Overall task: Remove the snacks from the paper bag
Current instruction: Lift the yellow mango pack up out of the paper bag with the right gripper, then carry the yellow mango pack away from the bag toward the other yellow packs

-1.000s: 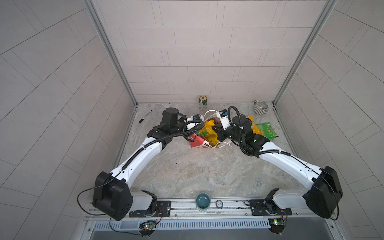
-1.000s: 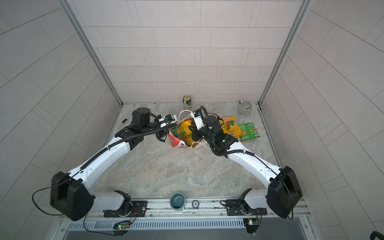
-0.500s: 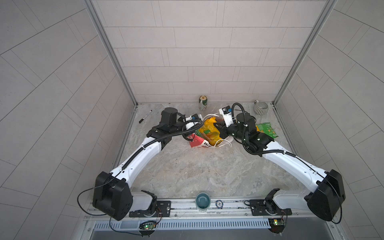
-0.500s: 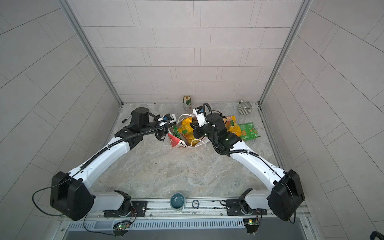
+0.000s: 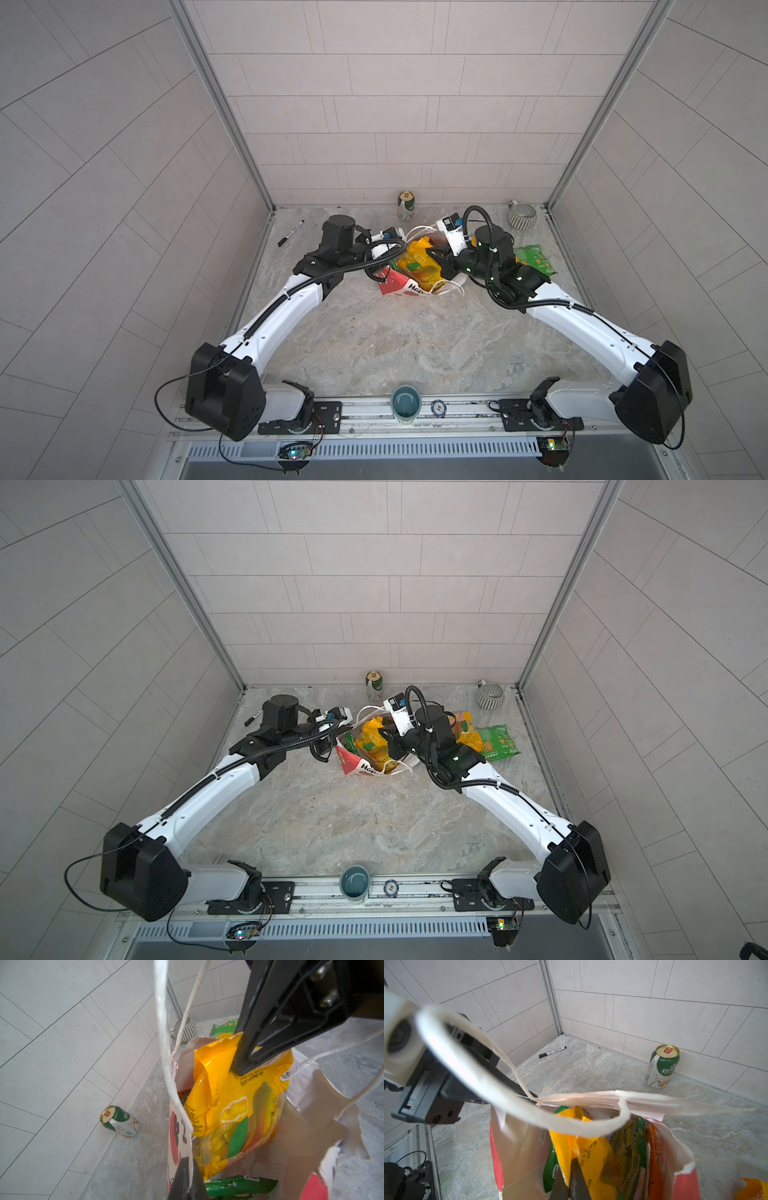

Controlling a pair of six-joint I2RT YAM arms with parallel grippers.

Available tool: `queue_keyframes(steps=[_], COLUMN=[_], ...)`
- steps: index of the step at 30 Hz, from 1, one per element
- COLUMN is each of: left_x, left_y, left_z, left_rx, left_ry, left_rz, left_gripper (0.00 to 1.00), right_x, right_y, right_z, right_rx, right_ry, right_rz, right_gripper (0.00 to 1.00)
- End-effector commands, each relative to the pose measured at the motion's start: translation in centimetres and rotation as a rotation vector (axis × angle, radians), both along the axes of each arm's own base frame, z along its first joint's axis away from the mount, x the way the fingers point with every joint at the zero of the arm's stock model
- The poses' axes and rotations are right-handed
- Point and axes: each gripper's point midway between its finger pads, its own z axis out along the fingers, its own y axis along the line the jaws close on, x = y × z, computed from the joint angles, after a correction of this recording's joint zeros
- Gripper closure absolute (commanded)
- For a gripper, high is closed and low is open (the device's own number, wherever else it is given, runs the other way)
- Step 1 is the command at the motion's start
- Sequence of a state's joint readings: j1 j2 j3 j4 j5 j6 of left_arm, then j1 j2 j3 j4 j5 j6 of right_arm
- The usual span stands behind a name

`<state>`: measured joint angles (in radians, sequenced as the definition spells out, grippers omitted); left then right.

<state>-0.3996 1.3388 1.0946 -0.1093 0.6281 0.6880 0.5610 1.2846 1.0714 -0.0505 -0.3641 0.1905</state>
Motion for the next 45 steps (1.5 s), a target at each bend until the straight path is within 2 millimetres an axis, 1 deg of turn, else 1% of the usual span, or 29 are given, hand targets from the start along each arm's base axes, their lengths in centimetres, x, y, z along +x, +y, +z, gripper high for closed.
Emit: queue_keyframes(steps=[1,3,7,12,14,18,24,29,35,41,45], left_x=[0.1,0.3,0.4,0.6,0.9,1.4,1.9,1.9,2.2,1.9,1.8], left_y=[-0.1,-0.1,-0.1,0.1,0.2,0.4,0.6,0.6,1.0,0.9,0.8], left_z=[0.5,0.2,0.2,0.4,0.4,0.7,0.6,0.9,0.6,0.6,0.8], left_rx=[-0.017,-0.014,-0.015,-0.019,-0.02,-0.026,-0.027,-0.035,-0.023,-0.023,-0.028], left_ry=[-0.011,-0.005,0.0,-0.003,0.0,0.0,-0.002,-0.006,-0.008,-0.012,-0.017], left_rz=[-0.01,-0.007,-0.006,0.012,0.027,0.058,0.08,0.087,0.106,0.096,0.089], left_gripper=[1.0,1.0,1.0,1.0,1.0,1.0,1.0,1.0,1.0,1.0,1.0], right_x=[-0.5,-0.7,-1.3,-1.9,-2.2,-2.7,-3.4,-3.6,-4.2,-5.3,-5.7], right_y=[0.4,0.1,-0.2,-1.1,-1.1,-1.5,-2.9,-5.2,-7.8,-11.6,-14.3], right_z=[3.4,3.9,5.7,9.4,10.9,13.0,15.9,18.6,21.7,24.1,24.8], right_rx=[0.064,0.068,0.086,0.137,0.154,0.184,0.214,0.248,0.304,0.379,0.404], right_ry=[-0.111,-0.122,-0.162,-0.237,-0.25,-0.279,-0.328,-0.375,-0.41,-0.426,-0.423], right_rz=[0.038,0.032,0.035,0.009,0.016,0.02,-0.033,-0.115,-0.192,-0.303,-0.401], right_gripper=[1.0,1.0,1.0,1.0,1.0,1.0,1.0,1.0,1.0,1.0,1.0])
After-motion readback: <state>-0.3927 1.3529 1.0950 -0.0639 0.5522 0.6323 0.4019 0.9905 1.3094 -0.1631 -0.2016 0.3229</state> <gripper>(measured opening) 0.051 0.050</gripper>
